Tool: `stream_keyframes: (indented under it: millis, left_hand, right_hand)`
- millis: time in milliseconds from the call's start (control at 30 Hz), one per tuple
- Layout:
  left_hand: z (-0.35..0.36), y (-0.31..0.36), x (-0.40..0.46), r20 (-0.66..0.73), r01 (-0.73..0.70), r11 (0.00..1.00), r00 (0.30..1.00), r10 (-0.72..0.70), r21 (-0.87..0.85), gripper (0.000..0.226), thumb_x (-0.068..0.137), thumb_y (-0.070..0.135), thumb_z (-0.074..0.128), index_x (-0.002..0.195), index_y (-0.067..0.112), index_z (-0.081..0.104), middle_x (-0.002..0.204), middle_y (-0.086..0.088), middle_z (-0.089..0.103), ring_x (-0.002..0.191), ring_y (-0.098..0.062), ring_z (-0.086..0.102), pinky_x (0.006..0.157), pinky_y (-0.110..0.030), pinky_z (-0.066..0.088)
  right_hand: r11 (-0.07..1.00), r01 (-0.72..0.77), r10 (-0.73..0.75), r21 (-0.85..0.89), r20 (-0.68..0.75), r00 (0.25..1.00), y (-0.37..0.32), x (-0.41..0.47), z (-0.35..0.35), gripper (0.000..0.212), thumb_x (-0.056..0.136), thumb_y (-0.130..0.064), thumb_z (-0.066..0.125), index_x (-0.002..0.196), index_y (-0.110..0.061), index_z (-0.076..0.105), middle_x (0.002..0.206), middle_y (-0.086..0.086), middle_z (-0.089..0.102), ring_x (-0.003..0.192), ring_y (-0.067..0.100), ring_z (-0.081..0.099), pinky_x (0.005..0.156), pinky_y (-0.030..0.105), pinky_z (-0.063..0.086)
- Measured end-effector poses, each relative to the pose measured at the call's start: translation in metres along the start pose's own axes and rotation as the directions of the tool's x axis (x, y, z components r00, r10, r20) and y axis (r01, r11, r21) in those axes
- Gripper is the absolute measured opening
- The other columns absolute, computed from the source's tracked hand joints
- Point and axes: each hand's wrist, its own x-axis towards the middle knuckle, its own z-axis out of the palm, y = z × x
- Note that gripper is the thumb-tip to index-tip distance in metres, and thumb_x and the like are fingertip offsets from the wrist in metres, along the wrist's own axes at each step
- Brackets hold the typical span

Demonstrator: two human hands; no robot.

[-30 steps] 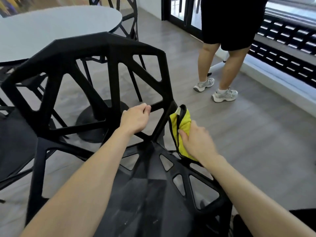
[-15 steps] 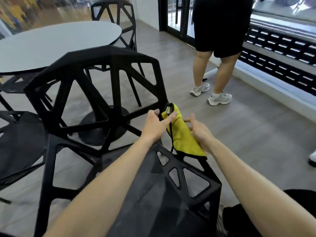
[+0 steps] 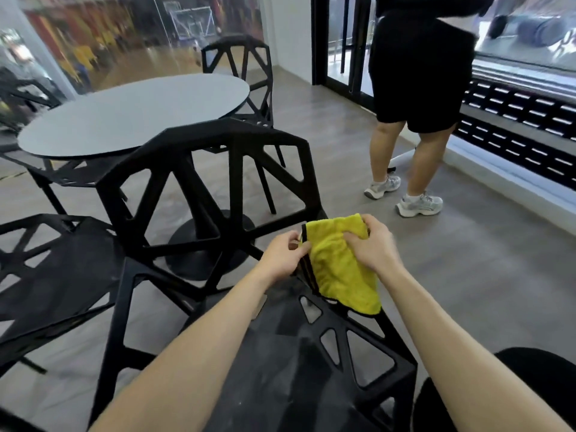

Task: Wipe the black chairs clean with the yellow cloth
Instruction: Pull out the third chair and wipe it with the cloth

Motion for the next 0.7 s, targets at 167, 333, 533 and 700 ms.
stream_keyframes:
  millis: [167,333,533,700]
  left_hand:
    - [-0.010,0.014,-0.023,0.050,0.131,0.858,0.991,-0.122,-0.496,0.093,0.070,0.030,0.099,0.150,0.026,0.050,0.132,-0.004,0.073,0.115,-0.024,0.075,0.101,-0.047,0.061]
    - [-0.075,0.032,-0.052,0.146,0.003,0.889,0.987,0.072,-0.458,0.052,0.088,0.034,0.088,0.132,0.012,0.072,0.128,-0.004,0.078,0.118,-0.021,0.074,0.090,-0.035,0.058]
    - [-0.166,0.032,-0.082,-0.018,-0.095,0.979,0.995,0.093,-0.178,0.054,0.069,0.054,0.095,0.099,0.016,0.072,0.099,-0.008,0.074,0.103,-0.027,0.072,0.103,-0.055,0.054]
    - [-0.265,0.102,-0.061,-0.378,-0.269,0.953,0.904,0.199,-0.142,0.072,0.062,0.055,0.099,0.118,0.026,0.063,0.106,-0.002,0.075,0.099,-0.023,0.077,0.087,-0.042,0.063]
  right_hand:
    - [0.973,0.034,-0.053,0.230,0.075,0.996,-0.040,-0.010,-0.015,0.056,0.077,0.001,0.089,0.114,-0.034,0.066,0.097,-0.003,0.077,0.090,0.019,0.076,0.078,0.041,0.064]
    - [0.951,0.049,-0.171,0.304,0.389,0.905,-0.117,-0.007,-0.021,0.077,0.066,0.011,0.092,0.130,-0.020,0.066,0.105,0.013,0.080,0.100,0.030,0.077,0.087,0.044,0.065]
    - [0.959,0.025,-0.173,0.282,0.513,0.841,-0.170,0.002,0.010,0.057,0.073,-0.002,0.093,0.125,-0.012,0.071,0.105,0.011,0.081,0.100,0.027,0.078,0.082,0.034,0.064]
    - [0.874,0.341,-0.425,0.346,0.202,0.883,-0.272,0.058,0.025,0.060,0.078,-0.004,0.092,0.131,-0.009,0.066,0.110,0.009,0.075,0.098,0.018,0.072,0.079,0.026,0.062]
